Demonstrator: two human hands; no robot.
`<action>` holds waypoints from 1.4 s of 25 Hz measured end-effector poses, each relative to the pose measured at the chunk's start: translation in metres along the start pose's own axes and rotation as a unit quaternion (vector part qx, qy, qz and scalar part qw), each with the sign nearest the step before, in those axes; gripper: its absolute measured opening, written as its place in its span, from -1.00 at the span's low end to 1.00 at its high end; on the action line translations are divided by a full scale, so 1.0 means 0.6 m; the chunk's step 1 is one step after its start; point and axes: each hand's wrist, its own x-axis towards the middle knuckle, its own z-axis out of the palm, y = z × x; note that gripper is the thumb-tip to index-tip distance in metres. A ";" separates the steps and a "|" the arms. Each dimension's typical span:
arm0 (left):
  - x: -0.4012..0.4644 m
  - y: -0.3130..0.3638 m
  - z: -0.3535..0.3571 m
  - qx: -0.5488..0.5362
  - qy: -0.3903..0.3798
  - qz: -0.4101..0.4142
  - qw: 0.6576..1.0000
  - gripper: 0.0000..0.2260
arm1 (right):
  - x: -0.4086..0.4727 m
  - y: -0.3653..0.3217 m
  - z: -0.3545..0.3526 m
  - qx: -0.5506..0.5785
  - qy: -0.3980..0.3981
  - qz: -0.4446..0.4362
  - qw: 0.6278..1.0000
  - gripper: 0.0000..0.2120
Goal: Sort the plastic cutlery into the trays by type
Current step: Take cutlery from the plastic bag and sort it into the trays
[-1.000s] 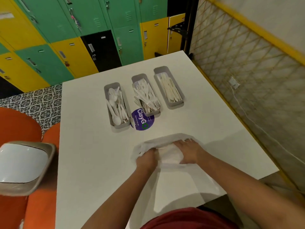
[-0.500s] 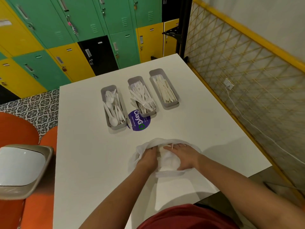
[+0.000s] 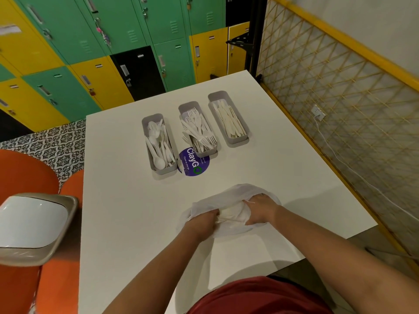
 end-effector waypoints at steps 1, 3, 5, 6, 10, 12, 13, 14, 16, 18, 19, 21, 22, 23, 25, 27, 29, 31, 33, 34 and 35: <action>-0.002 -0.002 0.000 0.009 0.016 0.000 1.000 -0.89 | 0.000 0.001 0.000 0.021 -0.006 0.005 1.000 -0.14; -0.006 0.005 -0.007 0.032 0.026 0.001 0.999 -0.90 | -0.003 0.003 -0.003 0.015 -0.017 -0.002 1.000 -0.09; -0.003 0.014 -0.009 0.059 -0.010 -0.003 0.998 -0.82 | -0.006 0.004 -0.008 -0.059 -0.035 -0.025 0.997 -0.04; 0.000 0.018 -0.013 0.043 -0.040 -0.013 0.998 -0.79 | -0.006 0.002 -0.010 -0.087 -0.047 -0.033 0.995 -0.03; 0.005 0.011 -0.041 -0.120 -0.063 -0.001 0.991 -0.84 | -0.005 0.000 -0.014 -0.119 -0.071 -0.041 0.989 -0.03; -0.001 0.002 -0.061 -0.236 -0.056 -0.009 0.970 -0.94 | -0.006 0.002 -0.017 -0.128 -0.072 -0.042 0.988 -0.02; -0.006 -0.001 -0.072 -0.296 -0.048 -0.019 0.954 -0.97 | -0.008 0.003 -0.019 -0.132 -0.073 -0.041 0.988 -0.03; -0.008 -0.004 -0.081 -0.351 -0.031 -0.025 0.936 -0.89 | -0.009 0.003 -0.021 -0.133 -0.074 -0.039 0.988 -0.04; -0.006 -0.014 -0.094 -0.448 0.025 -0.029 0.893 -0.81 | -0.006 0.005 -0.020 -0.132 -0.070 -0.032 0.988 -0.05; -0.002 -0.015 -0.108 -0.543 0.090 -0.028 0.834 -0.82 | -0.004 0.004 -0.019 -0.138 -0.070 -0.022 0.988 -0.05; 0.000 -0.011 -0.117 -0.604 0.121 -0.042 0.787 -0.84 | -0.004 0.004 -0.019 -0.143 -0.072 -0.018 0.987 -0.04; 0.001 0.005 -0.138 -0.730 0.149 -0.070 0.663 -0.85 | -0.004 0.002 -0.021 -0.144 -0.079 -0.008 0.986 0.00; 0.000 0.013 -0.149 -0.773 0.147 -0.078 0.612 -0.85 | -0.006 -0.004 -0.028 -0.131 -0.085 -0.003 0.988 0.02; -0.001 0.020 -0.158 -0.799 0.143 -0.085 0.577 -0.84 | -0.008 -0.012 -0.039 -0.108 -0.089 0.001 0.990 0.00; 0.000 0.029 -0.174 -0.831 0.134 -0.096 0.532 -0.85 | -0.013 -0.038 -0.076 -0.064 -0.086 -0.002 0.994 -0.22; 0.004 0.033 -0.183 -0.844 0.130 -0.103 0.509 -0.86 | -0.023 -0.064 -0.124 -0.002 -0.080 -0.014 0.997 -0.52; 0.009 0.036 -0.184 -0.845 0.136 -0.103 0.506 -0.85 | -0.036 -0.087 -0.168 0.145 -0.075 -0.017 0.986 -0.71; 0.012 0.036 -0.185 -0.846 0.140 -0.098 0.506 -0.85 | -0.050 -0.109 -0.194 0.349 -0.061 -0.002 0.935 -0.69; 0.015 0.035 -0.188 -0.852 0.145 -0.088 0.496 -0.83 | -0.061 -0.124 -0.203 0.463 -0.057 -0.006 0.884 -0.51; 0.016 0.035 -0.192 -0.859 0.151 -0.083 0.483 -0.83 | -0.065 -0.130 -0.202 0.477 -0.060 -0.019 0.877 -0.48; 0.019 0.035 -0.195 -0.867 0.156 -0.081 0.466 -0.83 | -0.067 -0.137 -0.197 0.480 -0.056 -0.033 0.875 -0.49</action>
